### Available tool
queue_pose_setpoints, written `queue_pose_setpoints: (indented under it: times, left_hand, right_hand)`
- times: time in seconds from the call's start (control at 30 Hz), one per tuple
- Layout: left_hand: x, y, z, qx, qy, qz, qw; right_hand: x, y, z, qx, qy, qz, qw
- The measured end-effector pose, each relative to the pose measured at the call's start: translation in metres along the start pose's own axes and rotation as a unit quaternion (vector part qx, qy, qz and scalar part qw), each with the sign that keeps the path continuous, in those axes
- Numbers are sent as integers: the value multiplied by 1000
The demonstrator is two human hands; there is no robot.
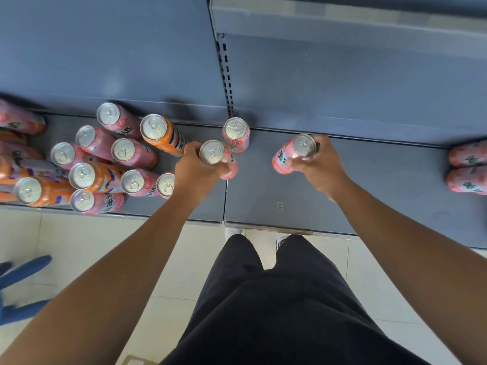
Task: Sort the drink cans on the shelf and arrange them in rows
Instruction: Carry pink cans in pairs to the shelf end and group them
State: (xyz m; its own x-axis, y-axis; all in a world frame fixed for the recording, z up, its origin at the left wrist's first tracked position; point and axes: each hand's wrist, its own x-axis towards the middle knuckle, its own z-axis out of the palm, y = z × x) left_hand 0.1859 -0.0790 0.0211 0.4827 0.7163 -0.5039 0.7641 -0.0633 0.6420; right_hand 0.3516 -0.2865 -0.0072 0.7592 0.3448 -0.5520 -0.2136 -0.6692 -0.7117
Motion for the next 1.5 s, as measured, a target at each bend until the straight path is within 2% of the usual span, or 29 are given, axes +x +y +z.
queue_pose_setpoints:
  times: [0.13, 0.27, 0.37, 0.47, 0.57, 0.67, 0.87, 0.97, 1.03, 1.17, 1.3, 1.5]
  left_hand:
    - [-22, 8, -12, -137, -60, -2, 989]
    - [-47, 21, -28, -299, -158, -61, 939]
    - [-64, 28, -38, -353, -221, -88, 905]
    - [-84, 35, -44, -377, -269, -107, 880]
    - [-101, 40, -53, -366, -316, -99, 870]
    - [-110, 39, -60, -317, -350, -52, 880]
    - [-130, 52, -62, -179, -350, 106, 914]
    - [-146, 63, -52, -119, -327, 185, 919]
    - [-160, 73, -43, -69, -310, 246, 916]
    - [-198, 100, -19, 26, -293, 355, 888]
    - [-236, 122, 24, 51, -288, 394, 871]
    - [-295, 143, 107, 12, -300, 383, 874]
  right_hand:
    - [-32, -16, -10, 95, -26, 26, 995]
    - [-69, -39, -22, 187, -94, 61, 976]
    - [-96, -52, -23, 277, -160, 89, 943]
    - [-121, -61, -17, 364, -174, 135, 905]
    - [-147, -67, -10, 374, -160, 162, 899]
    - [-169, -67, -10, 350, -144, 152, 913]
    - [-209, -66, -40, 224, -44, -9, 974]
    - [-230, -60, -61, 193, -2, -84, 978]
    - [-242, -51, -77, 184, 25, -121, 975]
    - [-264, -27, -113, 102, 62, -178, 977]
    - [-285, 11, -156, 90, 86, -196, 973]
    - [-319, 77, -226, 128, 138, -187, 964]
